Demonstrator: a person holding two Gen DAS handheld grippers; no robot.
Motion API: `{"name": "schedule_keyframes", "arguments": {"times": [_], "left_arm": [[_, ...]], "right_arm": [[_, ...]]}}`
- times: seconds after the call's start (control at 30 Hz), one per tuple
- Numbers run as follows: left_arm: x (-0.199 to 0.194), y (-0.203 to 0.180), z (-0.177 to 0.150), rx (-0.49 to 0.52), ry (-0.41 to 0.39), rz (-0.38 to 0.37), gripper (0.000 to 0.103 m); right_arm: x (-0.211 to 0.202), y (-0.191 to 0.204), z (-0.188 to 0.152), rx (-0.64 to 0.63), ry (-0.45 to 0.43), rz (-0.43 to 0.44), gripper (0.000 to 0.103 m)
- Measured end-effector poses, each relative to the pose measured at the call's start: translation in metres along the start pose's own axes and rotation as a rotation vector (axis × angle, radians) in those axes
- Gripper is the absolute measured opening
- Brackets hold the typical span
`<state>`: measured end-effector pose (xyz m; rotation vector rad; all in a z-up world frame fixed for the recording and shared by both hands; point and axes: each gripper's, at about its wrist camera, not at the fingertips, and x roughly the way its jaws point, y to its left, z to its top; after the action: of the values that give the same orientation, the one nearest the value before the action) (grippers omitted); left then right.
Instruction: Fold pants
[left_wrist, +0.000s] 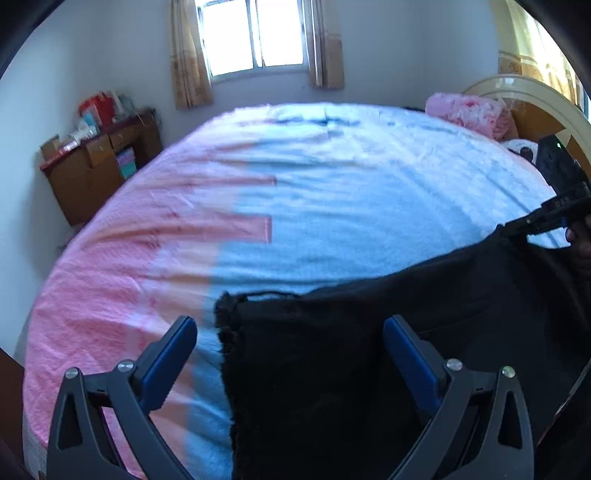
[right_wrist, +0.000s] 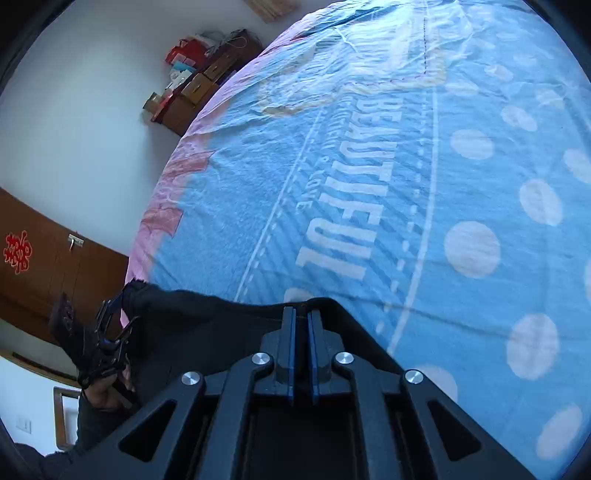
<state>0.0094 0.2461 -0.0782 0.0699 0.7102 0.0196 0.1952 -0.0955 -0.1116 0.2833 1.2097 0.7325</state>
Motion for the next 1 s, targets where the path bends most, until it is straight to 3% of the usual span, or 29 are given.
{"name": "schedule_keyframes", "arguments": {"times": [0.03,0.07,0.1,0.23,0.33,0.43,0.57,0.8,0.87,1.0], "left_arm": [[-0.008,-0.003,0.001,0.008,-0.016,0.015,0.103],[-0.016,-0.007,0.002,0.015,-0.034,0.021,0.103],[-0.023,-0.011,0.004,0.017,-0.052,0.013,0.103],[-0.045,-0.051,0.010,0.045,-0.106,-0.106,0.103],[-0.042,-0.091,0.014,0.086,-0.094,-0.204,0.103],[-0.033,-0.145,0.019,0.147,-0.066,-0.328,0.103],[-0.030,-0.208,0.025,0.219,-0.045,-0.436,0.103],[-0.030,-0.302,0.020,0.325,-0.018,-0.614,0.103],[-0.032,-0.323,0.016,0.371,-0.034,-0.649,0.103],[-0.026,-0.344,0.011,0.428,-0.039,-0.647,0.103]], "right_arm": [[-0.007,0.000,-0.003,-0.005,-0.013,-0.012,0.030],[-0.022,-0.001,-0.009,-0.016,-0.038,-0.036,0.048],[-0.032,-0.001,-0.014,-0.020,-0.055,-0.052,0.053],[-0.094,-0.011,-0.059,-0.002,-0.151,-0.114,0.053],[-0.139,-0.020,-0.105,0.035,-0.225,-0.127,0.053],[-0.182,-0.045,-0.153,0.107,-0.294,-0.204,0.053],[-0.252,-0.095,-0.214,0.301,-0.425,-0.272,0.053],[-0.389,-0.170,-0.325,0.629,-0.768,-0.460,0.053],[-0.403,-0.183,-0.336,0.665,-0.807,-0.431,0.053],[-0.414,-0.203,-0.335,0.700,-0.834,-0.421,0.053]]}}
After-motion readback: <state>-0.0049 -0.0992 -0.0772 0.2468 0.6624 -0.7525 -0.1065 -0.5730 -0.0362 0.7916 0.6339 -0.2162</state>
